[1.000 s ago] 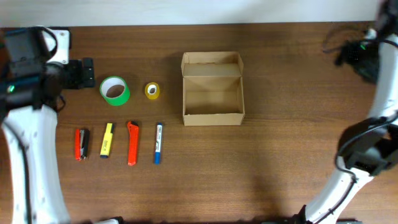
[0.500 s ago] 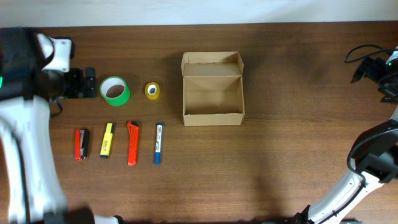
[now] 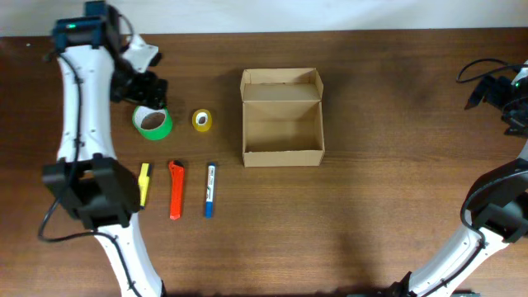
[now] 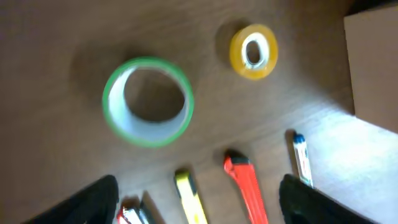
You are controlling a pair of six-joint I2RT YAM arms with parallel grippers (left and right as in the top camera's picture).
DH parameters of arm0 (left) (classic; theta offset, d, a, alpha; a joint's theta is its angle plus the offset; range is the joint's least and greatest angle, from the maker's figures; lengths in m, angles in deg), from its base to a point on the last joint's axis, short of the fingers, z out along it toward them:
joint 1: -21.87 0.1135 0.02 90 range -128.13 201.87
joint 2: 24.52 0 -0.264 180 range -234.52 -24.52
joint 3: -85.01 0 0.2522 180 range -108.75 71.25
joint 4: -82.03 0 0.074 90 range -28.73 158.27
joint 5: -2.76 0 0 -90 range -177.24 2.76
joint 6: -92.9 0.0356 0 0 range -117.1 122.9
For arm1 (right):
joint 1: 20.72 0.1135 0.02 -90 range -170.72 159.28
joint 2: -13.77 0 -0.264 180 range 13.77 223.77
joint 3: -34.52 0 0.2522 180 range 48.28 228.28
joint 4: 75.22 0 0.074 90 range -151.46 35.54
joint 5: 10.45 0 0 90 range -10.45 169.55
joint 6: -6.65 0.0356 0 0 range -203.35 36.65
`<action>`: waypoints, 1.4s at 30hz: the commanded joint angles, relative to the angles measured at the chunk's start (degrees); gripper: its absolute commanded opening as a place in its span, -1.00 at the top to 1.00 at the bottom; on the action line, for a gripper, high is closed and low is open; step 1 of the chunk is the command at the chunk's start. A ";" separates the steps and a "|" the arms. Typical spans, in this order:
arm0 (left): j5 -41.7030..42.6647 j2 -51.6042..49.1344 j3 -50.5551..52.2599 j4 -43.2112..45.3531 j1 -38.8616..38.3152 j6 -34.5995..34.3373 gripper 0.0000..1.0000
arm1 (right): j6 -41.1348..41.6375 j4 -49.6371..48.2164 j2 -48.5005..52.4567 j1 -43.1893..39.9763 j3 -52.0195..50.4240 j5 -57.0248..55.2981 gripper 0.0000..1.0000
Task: Pack container
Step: 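Reach the left gripper to the green tape roll and grasp it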
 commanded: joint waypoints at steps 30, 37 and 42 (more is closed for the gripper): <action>-1.40 -16.76 -0.20 5.03 -2.01 -1.62 -0.68 | -0.42 0.00 -2.25 -0.15 -0.02 0.31 -0.99; -1.79 -16.92 4.81 8.87 -1.95 -1.84 -0.59 | -0.44 0.00 -2.25 -0.15 -0.04 0.31 -0.98; -3.28 -17.00 5.38 9.57 -1.95 -3.61 0.59 | -0.42 0.00 -2.25 -0.15 -0.02 0.31 -0.98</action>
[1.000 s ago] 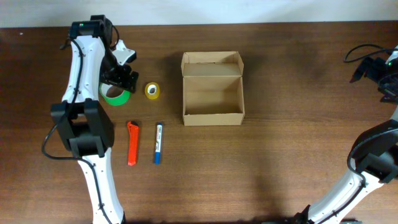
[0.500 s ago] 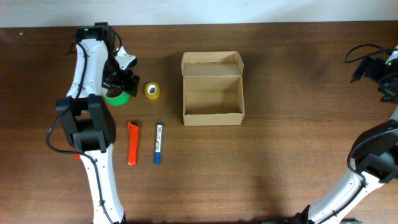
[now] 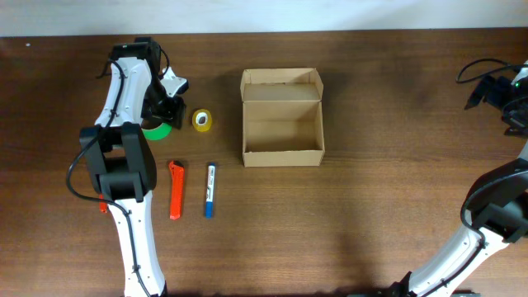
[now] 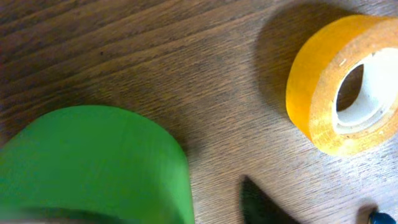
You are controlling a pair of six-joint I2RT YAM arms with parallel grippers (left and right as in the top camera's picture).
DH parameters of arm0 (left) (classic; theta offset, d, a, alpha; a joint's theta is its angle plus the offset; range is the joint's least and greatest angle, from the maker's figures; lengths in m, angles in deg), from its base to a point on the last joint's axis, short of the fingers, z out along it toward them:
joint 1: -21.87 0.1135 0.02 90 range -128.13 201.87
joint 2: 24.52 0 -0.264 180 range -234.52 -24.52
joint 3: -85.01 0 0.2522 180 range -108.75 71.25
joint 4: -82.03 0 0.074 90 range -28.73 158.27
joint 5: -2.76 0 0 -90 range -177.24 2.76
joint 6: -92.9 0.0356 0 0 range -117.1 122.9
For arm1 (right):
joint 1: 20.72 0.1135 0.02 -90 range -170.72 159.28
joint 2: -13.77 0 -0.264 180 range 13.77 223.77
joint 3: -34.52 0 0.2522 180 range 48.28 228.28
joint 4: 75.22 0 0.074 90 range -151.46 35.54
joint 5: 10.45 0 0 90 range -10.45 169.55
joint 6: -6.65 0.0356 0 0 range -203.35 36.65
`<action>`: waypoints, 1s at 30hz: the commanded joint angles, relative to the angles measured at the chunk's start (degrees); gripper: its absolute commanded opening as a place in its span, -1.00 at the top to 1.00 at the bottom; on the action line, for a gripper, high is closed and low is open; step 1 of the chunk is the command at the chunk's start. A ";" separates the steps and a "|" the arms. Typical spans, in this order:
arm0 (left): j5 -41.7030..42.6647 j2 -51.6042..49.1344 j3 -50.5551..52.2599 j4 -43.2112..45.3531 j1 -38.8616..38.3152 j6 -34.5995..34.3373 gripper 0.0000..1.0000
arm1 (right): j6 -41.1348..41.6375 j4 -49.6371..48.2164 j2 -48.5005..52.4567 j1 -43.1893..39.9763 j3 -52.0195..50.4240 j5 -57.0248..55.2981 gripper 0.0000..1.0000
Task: Pack container
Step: 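Reach the left gripper to the green tape roll and grasp it, then carry the green tape with the left gripper and drop it in the box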
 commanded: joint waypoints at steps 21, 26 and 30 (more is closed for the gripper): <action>6.78 11.04 -36.59 -18.14 -13.90 -14.97 0.96 | -0.44 0.00 -2.25 -0.15 -0.04 0.31 -0.98; 5.53 11.32 -36.59 -18.14 -28.79 -3.08 0.96 | -0.42 0.00 -2.25 -0.15 -0.04 0.31 -0.98; 2.27 11.30 -33.29 -18.16 -35.12 -1.14 0.96 | -0.42 0.00 -2.25 -0.15 -0.04 0.31 -0.99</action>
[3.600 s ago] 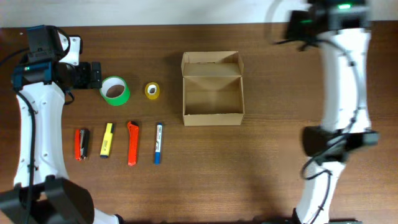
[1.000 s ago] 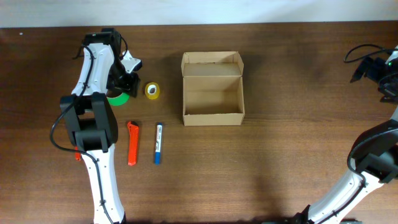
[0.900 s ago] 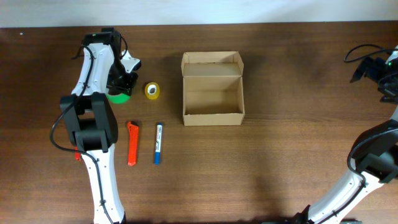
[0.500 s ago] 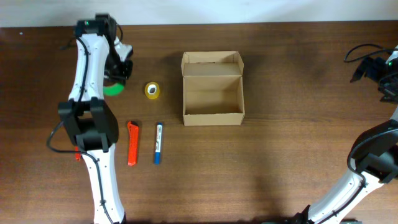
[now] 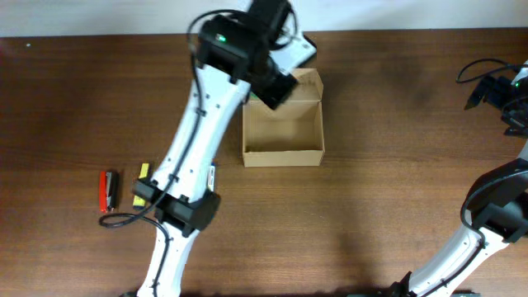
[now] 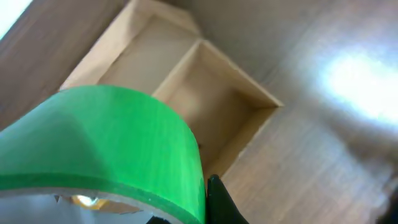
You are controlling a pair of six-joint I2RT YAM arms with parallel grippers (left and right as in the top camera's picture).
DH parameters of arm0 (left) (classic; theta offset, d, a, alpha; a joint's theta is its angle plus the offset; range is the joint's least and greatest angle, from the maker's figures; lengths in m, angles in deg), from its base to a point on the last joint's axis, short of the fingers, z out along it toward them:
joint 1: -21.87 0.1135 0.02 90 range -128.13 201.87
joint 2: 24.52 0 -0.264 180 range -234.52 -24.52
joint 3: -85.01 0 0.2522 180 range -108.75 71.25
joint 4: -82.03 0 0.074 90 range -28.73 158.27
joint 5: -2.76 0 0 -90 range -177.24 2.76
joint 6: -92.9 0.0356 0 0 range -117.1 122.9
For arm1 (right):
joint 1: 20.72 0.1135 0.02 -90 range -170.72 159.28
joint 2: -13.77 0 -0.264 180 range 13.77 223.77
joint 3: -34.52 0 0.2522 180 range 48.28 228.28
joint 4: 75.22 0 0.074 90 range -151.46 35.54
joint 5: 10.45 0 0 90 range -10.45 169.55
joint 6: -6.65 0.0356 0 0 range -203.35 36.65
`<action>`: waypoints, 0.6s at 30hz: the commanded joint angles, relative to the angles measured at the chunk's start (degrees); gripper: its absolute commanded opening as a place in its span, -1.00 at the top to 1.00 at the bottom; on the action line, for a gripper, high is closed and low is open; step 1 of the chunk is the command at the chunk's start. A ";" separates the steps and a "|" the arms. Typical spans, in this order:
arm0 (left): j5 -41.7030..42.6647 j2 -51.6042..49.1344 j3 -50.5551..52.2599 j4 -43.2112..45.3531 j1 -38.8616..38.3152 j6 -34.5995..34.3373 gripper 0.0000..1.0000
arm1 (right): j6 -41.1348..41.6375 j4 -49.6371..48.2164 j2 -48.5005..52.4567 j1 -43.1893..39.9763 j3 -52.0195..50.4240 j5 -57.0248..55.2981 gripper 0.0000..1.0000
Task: Pack container
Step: 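Carry the green tape with the left gripper and drop it in the box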
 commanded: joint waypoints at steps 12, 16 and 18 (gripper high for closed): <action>-11.23 8.26 39.15 13.07 -3.26 4.50 0.87 | -0.44 -0.02 -2.25 -0.15 -0.02 0.31 -0.98; -11.58 8.22 39.15 15.12 -2.97 5.90 0.87 | -0.44 -0.02 -2.25 -0.15 -0.02 0.31 -0.99; -11.37 7.65 39.15 16.55 -2.99 8.20 0.87 | -0.44 -0.02 -2.25 -0.15 -0.02 0.31 -0.99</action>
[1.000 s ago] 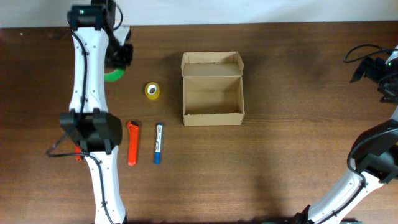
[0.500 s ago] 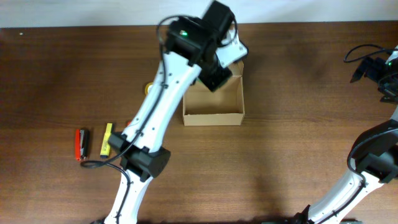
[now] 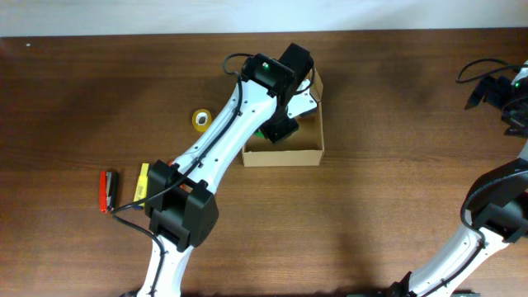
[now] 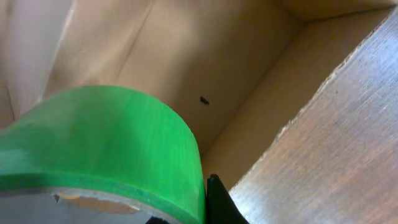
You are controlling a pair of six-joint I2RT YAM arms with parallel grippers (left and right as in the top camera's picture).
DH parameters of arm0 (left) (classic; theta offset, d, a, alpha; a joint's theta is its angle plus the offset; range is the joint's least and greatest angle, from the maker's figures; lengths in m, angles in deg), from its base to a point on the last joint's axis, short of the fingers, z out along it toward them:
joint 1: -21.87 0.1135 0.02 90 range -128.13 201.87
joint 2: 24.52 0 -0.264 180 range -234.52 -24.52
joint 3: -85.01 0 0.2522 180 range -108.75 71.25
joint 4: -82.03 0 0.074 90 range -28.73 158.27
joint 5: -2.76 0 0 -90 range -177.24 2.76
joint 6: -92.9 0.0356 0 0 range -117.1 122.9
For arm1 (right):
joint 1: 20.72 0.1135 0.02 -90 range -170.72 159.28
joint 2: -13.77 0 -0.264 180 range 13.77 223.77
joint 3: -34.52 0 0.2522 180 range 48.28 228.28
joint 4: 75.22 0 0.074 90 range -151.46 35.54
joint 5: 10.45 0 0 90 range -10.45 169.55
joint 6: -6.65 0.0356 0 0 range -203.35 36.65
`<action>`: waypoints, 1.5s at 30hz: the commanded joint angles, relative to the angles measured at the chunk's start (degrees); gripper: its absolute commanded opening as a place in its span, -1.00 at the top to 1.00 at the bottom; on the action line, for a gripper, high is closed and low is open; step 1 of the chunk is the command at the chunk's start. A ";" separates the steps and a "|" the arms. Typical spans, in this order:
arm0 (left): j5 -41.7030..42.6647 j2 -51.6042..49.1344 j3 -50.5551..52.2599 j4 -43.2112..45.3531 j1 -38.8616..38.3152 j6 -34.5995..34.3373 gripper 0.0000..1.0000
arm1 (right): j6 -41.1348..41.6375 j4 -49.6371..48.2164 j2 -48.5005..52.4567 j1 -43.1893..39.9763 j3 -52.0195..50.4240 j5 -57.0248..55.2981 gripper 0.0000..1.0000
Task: Pack container
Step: 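Carry the green tape with the left gripper and drop it in the box, then move the left gripper to the yellow tape roll and grasp it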
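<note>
The green tape roll (image 4: 106, 137) fills the left wrist view, held low inside the open cardboard box (image 4: 249, 68). My left gripper (image 4: 180, 214) is shut on the roll, with one black finger (image 4: 217, 199) pressed against its outer wall. From overhead, the left gripper (image 3: 276, 125) reaches into the cardboard box (image 3: 285, 155), and a sliver of the green roll (image 3: 262, 130) shows beside it. The yellow tape roll (image 3: 200, 120) lies on the table left of the box. My right gripper (image 3: 495, 87) stays at the far right edge, too small to read.
A red cutter (image 3: 106, 190) and a yellow tool (image 3: 143, 181) lie at the left. My left arm (image 3: 223, 132) crosses the table diagonally and covers what lies under it. The box's back flap stands open. Cables sit at the far right.
My left gripper, still holding the green roll, was above the box's back edge. It is now lower, inside the box's compartment near its left wall.
My left gripper was open above the green roll at the table's left. Then it was down at the roll beside the yellow tape. After that it held the roll over the box, and now the roll is inside the box. The right arm stayed still.
</note>
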 commanded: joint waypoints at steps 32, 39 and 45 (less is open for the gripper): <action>7.32 -13.18 0.09 5.22 5.55 4.04 -0.34 | -0.39 -0.02 -2.25 -0.15 -0.02 0.28 -0.98; 0.55 -13.11 -23.56 -3.96 5.70 -4.22 -0.36 | -0.39 -0.02 -2.25 -0.15 -0.02 0.28 -0.99; -11.15 -1.95 -29.22 -8.26 8.00 -10.40 -0.89 | -0.39 -0.02 -2.25 -0.15 -0.02 0.28 -0.98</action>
